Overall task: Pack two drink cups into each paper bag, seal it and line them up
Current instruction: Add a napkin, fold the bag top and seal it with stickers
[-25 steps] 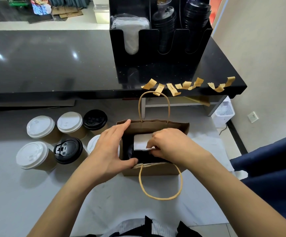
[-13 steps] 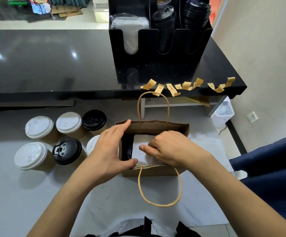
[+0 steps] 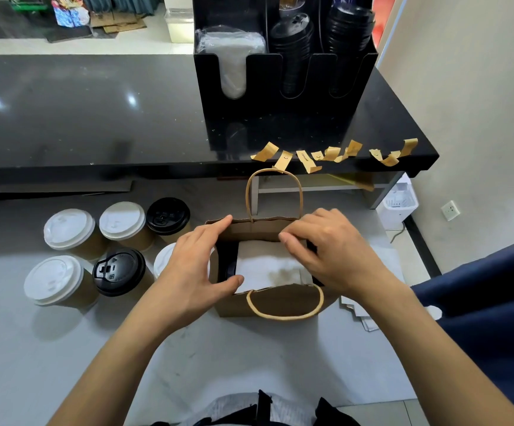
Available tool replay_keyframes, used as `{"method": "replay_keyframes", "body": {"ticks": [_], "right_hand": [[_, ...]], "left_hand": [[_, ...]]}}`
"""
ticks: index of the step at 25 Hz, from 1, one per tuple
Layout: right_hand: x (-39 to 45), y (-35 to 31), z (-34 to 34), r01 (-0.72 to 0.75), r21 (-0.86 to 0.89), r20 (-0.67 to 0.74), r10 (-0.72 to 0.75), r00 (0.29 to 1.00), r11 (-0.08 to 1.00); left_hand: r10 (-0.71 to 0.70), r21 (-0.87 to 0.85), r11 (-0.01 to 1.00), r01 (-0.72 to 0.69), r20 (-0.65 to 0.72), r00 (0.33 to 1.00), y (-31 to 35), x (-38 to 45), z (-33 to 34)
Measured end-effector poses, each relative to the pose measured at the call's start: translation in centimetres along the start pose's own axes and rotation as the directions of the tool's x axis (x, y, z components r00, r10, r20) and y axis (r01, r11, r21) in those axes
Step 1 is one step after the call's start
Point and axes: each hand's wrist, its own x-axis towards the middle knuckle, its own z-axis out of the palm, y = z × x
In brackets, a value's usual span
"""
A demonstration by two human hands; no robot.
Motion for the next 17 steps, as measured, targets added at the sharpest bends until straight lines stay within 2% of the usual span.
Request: {"method": "replay_keyframes", "body": {"ticks": [3, 5, 9, 12, 17], "right_hand": [[-1.1, 1.1, -0.4, -0.071, 0.038, -0.181, 0.077, 0.98, 0.997], [-2.0, 1.8, -0.6, -0.14, 0.1, -0.237, 0.161, 0.958, 0.985], [-3.8, 2.6, -0.4, -0.286, 0.289, -0.222, 0.355, 0.908, 0.913], [-4.9, 2.9, -0.1, -0.35, 0.369, -0.245, 0.453, 0.857, 0.861], [-6.3, 3.3, 0.8, -0.376, 0.395, -0.21, 0.481, 0.851, 0.838]], "left_hand": [[0.011, -0.012, 1.0, -0.011, -0.018, 1.0, -0.3, -0.1, 0.1], [0.028, -0.023, 0.999, -0.029, -0.037, 0.999, -0.4, -0.1, 0.1], [0.093, -0.091, 0.99, -0.104, -0.11, 0.989, -0.5, -0.1, -0.4], [0.099, -0.155, 0.98, -0.127, -0.175, 0.98, -0.9, -0.4, -1.0], [-0.053, -0.273, 0.962, 0.01, -0.149, 0.987, -1.8, -1.3, -1.3]]}}
